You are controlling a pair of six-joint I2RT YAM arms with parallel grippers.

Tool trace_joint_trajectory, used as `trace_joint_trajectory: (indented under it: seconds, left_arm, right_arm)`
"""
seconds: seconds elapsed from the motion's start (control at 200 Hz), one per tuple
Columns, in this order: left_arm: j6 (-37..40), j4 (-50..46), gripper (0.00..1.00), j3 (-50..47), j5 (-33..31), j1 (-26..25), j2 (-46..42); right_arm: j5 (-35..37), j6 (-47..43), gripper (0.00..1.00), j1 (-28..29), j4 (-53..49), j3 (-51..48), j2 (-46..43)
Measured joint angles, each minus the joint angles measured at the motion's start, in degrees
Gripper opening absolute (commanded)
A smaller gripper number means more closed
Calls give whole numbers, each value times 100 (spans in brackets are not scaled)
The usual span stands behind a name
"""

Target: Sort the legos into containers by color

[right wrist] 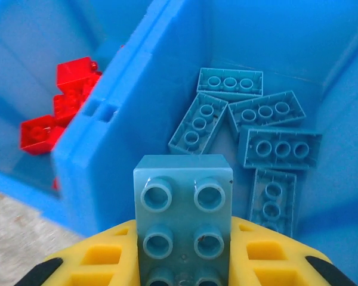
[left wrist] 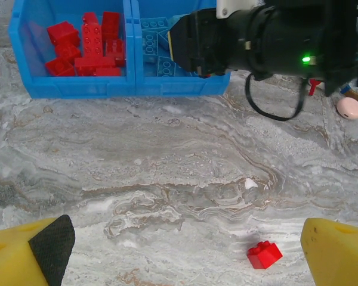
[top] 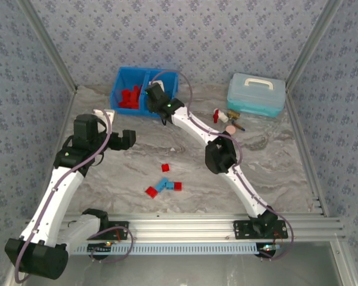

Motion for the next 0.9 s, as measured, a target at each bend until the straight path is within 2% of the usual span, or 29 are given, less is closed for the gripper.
trace_joint_trajectory:
  seconds: [0.215,0.25,0.395,0.64,0.715,0.765,0.899]
  left_arm:
    - [7,-2,99,-85,0,0,-4]
    - [13,-11,99,-96,0,0,-4]
    - [103,-9,99,-125,-22,0,-4]
    - [-103,-13,99,-149,-17,-4,24]
    - [-413,-15,99,-149,-68,-81,55]
    - [-656,-37,99,-149,-162,-201,61]
    - [-1344,-173,99,-146,-437,-660,109]
  right_arm:
    - [-4,-330,31,-162,599,621,682]
    - [-9,-350,34,-181,658,627,715]
    - [-81,-531,64,-232,787,728,802]
    - [-243,-682,69,-188,586,984,678]
    - [-393,-675,72,-160,240,833,343]
    - [-479,-686,75,-131,122,385,-116]
    - [-479,-833,87,24,131,-1912,-2273]
